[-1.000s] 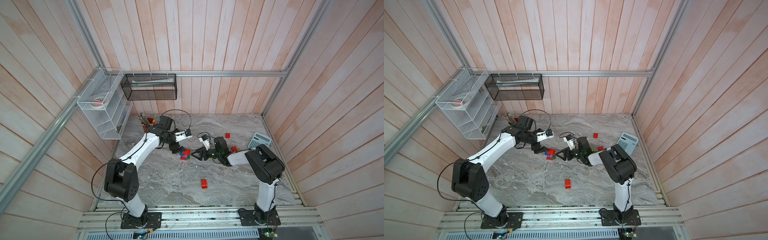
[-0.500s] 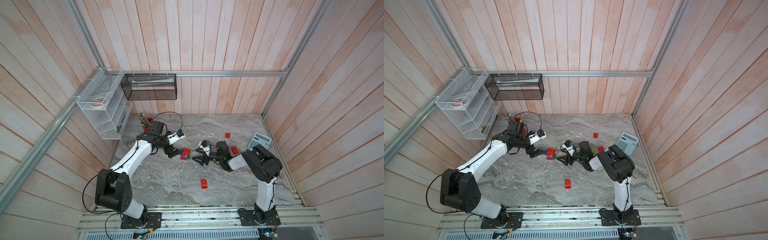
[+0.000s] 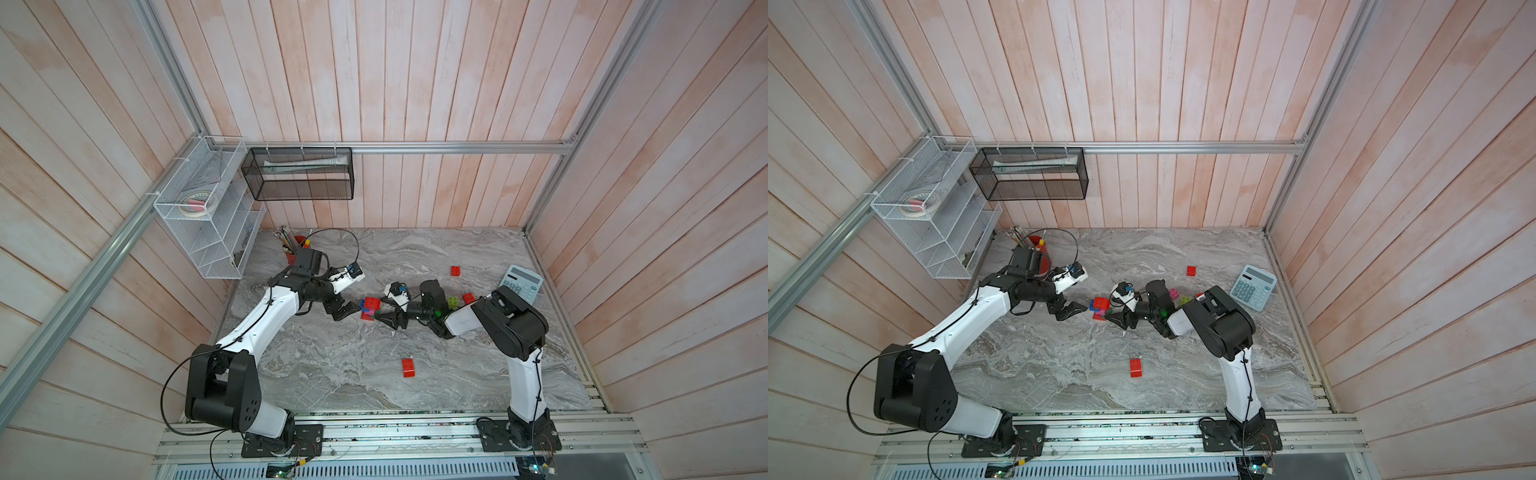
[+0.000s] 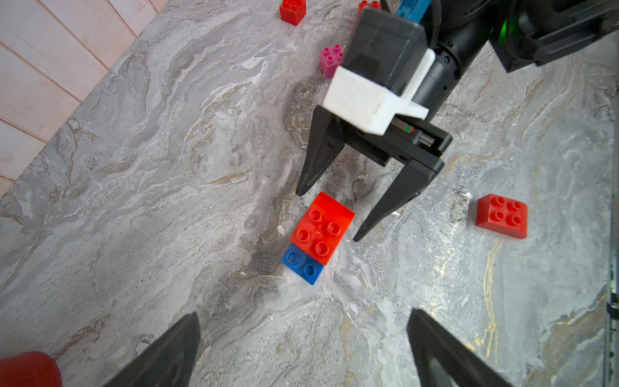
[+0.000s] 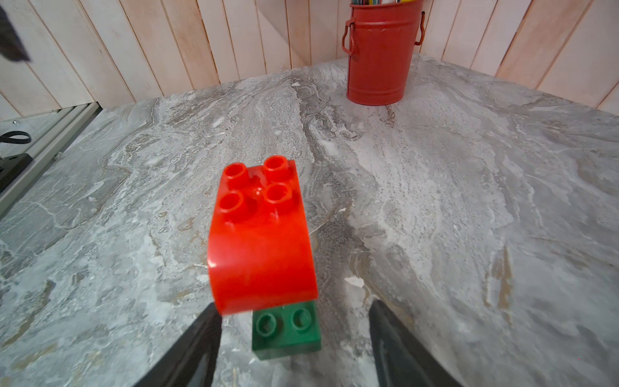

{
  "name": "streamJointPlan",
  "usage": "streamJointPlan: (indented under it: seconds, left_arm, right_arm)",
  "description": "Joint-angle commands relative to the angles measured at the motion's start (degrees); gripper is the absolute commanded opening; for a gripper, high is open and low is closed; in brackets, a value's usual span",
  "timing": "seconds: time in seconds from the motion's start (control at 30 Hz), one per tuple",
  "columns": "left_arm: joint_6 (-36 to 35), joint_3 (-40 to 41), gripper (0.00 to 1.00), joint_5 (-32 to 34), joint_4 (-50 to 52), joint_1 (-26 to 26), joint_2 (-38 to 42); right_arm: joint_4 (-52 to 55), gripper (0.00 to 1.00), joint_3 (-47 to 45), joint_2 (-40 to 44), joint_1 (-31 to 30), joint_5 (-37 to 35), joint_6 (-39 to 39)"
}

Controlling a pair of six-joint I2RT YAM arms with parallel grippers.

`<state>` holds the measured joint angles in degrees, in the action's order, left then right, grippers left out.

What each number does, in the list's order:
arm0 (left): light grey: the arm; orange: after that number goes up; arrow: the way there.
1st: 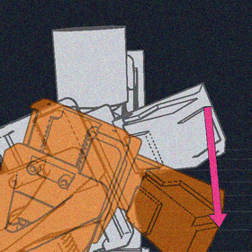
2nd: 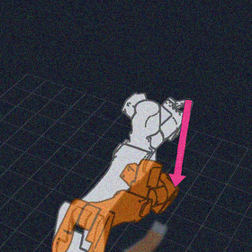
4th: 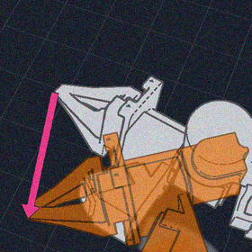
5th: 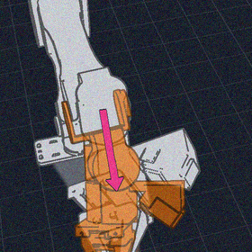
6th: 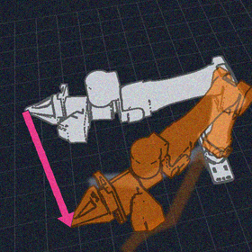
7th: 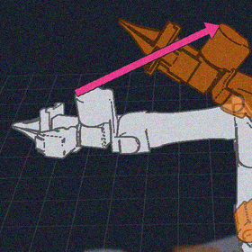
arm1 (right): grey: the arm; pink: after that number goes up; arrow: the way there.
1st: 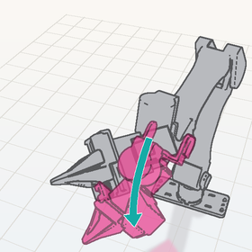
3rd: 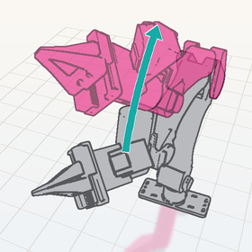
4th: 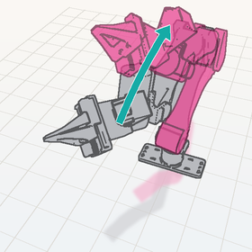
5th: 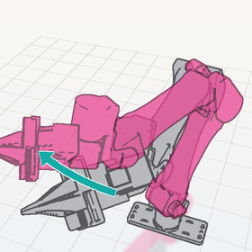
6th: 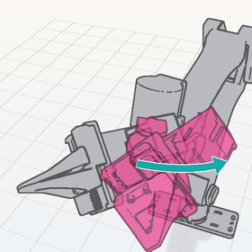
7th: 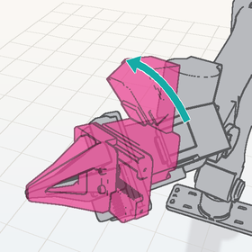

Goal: Assemble the letter s with lego
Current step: Adjust the lego brick at the center of the board.

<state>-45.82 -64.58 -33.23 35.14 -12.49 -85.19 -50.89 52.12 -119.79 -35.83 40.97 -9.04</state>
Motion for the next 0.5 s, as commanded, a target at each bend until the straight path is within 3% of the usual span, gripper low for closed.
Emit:
streamJointPlan:
  seconds: [0.0, 0.47]
  left_arm:
    - [-0.2, 0.9, 1.00, -1.3, 0.6, 0.5, 1.4]
    - [-1.0, 2.2, 1.00, -1.4, 1.1, 1.0, 1.8]
  right_arm:
    - [2.3, 0.69, 1.5, -1.6, -0.9, -0.6, -1.2]
    - [5.3, 0.57, 3.4, -3.3, -1.6, -0.6, -1.6]
